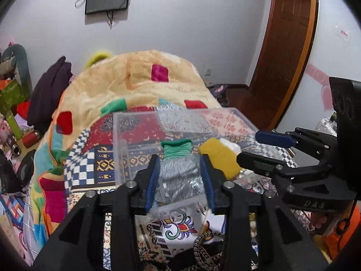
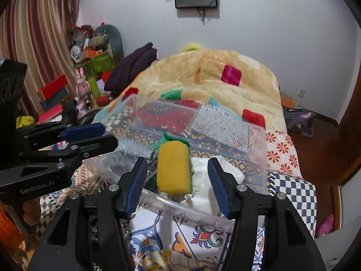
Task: Organize soft objects
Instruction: 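Lower the sponge into the clear box with the right tool while the left tool drops the pouch in, then grasp the floral scrunchie with the right tool while the left tool grasps the black-and-white beaded cord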
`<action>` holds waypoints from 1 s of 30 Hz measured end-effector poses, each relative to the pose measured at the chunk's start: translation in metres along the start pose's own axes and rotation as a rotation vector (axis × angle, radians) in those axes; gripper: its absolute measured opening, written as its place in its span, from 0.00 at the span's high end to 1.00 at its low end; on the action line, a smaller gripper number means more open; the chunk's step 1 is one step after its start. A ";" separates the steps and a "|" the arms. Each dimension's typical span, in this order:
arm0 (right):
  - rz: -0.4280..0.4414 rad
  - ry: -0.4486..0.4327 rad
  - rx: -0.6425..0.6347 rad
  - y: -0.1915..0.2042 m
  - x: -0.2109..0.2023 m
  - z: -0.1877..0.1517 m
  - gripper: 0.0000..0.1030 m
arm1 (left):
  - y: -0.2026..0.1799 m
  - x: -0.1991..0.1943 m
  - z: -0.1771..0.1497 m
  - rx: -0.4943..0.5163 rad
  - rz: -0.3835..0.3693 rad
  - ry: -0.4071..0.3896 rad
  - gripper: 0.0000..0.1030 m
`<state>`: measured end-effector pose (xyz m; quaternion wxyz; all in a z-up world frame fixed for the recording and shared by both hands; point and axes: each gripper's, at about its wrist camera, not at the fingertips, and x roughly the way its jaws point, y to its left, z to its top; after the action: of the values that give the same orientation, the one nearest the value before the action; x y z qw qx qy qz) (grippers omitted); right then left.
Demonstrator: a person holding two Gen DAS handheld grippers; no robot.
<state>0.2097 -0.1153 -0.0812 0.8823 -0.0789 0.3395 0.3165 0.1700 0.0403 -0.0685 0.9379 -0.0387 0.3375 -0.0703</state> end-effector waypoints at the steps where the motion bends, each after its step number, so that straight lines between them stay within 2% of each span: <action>1: -0.001 -0.011 0.004 -0.001 -0.006 0.000 0.41 | -0.002 -0.007 0.000 0.004 0.001 -0.013 0.57; 5: -0.017 -0.051 0.013 -0.002 -0.027 -0.002 0.29 | -0.008 -0.031 0.001 0.020 0.007 -0.053 0.44; 7: -0.024 -0.060 0.017 -0.003 -0.035 -0.005 0.19 | -0.011 -0.041 -0.001 0.027 0.014 -0.066 0.32; 11: -0.030 -0.061 0.018 -0.006 -0.047 -0.018 0.12 | -0.016 -0.050 -0.012 0.024 0.020 -0.065 0.09; 14: -0.044 -0.044 0.021 -0.009 -0.051 -0.032 0.02 | -0.017 -0.051 -0.024 0.023 0.030 -0.043 0.08; 24: -0.021 0.102 0.079 -0.020 -0.030 -0.085 0.01 | -0.013 -0.021 -0.065 0.008 0.037 0.088 0.08; 30: 0.020 0.187 0.086 -0.015 -0.012 -0.100 0.02 | -0.016 0.000 -0.081 0.014 0.014 0.156 0.31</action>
<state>0.1570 -0.1684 -0.1500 0.8462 -0.0669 0.4341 0.3017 0.1164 0.0227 -0.1285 0.9095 -0.0244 0.4092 -0.0689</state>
